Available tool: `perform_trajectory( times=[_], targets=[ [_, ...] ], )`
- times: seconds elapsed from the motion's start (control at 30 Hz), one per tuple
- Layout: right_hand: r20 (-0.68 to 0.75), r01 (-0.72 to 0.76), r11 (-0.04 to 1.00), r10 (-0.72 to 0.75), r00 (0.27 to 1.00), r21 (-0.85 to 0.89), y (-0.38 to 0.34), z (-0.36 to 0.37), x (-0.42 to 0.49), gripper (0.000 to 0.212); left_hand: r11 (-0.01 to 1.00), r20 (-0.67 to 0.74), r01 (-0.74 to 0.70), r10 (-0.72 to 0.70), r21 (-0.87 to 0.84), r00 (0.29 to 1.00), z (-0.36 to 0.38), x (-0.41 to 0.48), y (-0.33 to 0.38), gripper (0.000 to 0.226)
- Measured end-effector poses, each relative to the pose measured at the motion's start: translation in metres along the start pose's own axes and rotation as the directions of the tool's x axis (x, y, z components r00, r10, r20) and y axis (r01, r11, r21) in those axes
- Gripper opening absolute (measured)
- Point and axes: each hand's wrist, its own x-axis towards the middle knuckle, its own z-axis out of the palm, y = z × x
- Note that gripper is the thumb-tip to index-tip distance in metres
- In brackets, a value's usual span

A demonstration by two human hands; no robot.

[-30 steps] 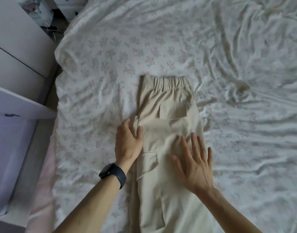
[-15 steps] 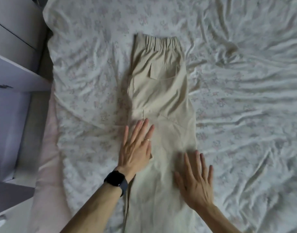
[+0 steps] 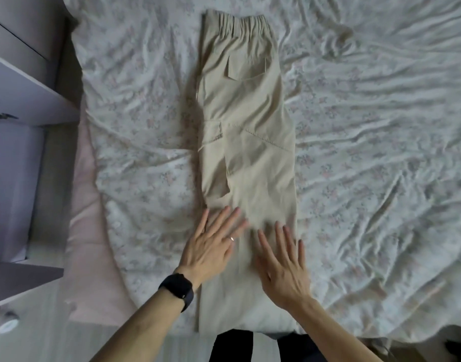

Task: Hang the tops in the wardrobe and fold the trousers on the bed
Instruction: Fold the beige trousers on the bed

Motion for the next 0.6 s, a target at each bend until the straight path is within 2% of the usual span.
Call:
perform_trajectory(
  times=[0.03, 0.07, 0.13, 0.2, 0.27, 0.33, 0.37, 0.43, 0.47, 0.53, 0.6],
  targets=[
    [0.035, 0.02, 0.999, -0.019, 0.999, -0.032, 0.002, 0.005, -0.009, 0.067, 1.0, 0.063, -0.014, 0.013, 0.011, 0.998, 0.006, -0.011, 0.006, 0.059],
    [0.055, -0.02, 0.998, 0.023, 0.998, -0.057, 0.008, 0.011, -0.015, 0.067, 1.0, 0.106, 0.023, -0.025, 0.019, 0.994, 0.015, -0.022, 0.007, 0.059],
    [0.089, -0.199, 0.978, 0.204, 0.975, -0.057, 0.019, 0.017, -0.034, 0.067, 0.972, 0.166, 0.236, -0.23, -0.018, 0.959, 0.024, -0.051, 0.006, 0.06],
    [0.101, -0.341, 0.94, 0.337, 0.936, 0.021, 0.027, 0.017, -0.053, 0.068, 0.89, 0.155, 0.439, -0.42, -0.122, 0.894, 0.027, -0.082, 0.012, 0.059],
    [0.063, -0.346, 0.932, 0.341, 0.938, 0.11, 0.026, 0.014, -0.074, 0.074, 0.83, 0.137, 0.52, -0.502, -0.201, 0.854, 0.028, -0.113, 0.029, 0.055],
    [0.061, -0.339, 0.916, 0.334, 0.941, 0.216, 0.024, 0.016, -0.094, 0.074, 0.76, 0.198, 0.589, -0.554, -0.275, 0.808, 0.031, -0.138, 0.049, 0.049],
    [0.07, -0.354, 0.892, 0.349, 0.934, 0.28, 0.023, 0.019, -0.1, 0.071, 0.693, 0.245, 0.645, -0.597, -0.321, 0.764, 0.037, -0.144, 0.057, 0.043],
    [0.117, -0.401, 0.833, 0.387, 0.915, 0.381, 0.023, 0.025, -0.109, 0.064, 0.455, 0.382, 0.761, -0.672, -0.462, 0.634, 0.04, -0.156, 0.074, 0.032],
    [0.139, -0.423, 0.801, 0.404, 0.904, 0.424, 0.025, 0.026, -0.105, 0.06, 0.318, 0.454, 0.791, -0.681, -0.523, 0.575, 0.04, -0.153, 0.078, 0.029],
    [0.175, -0.442, 0.751, 0.412, 0.894, 0.49, 0.029, 0.03, -0.116, 0.054, 0.113, 0.512, 0.787, -0.703, -0.606, 0.495, 0.041, -0.162, 0.1, 0.016],
    [0.229, -0.485, 0.7, 0.433, 0.872, 0.524, 0.033, 0.032, -0.12, 0.047, 0.005, 0.55, 0.775, -0.702, -0.632, 0.453, 0.042, -0.167, 0.108, 0.01]
  ],
)
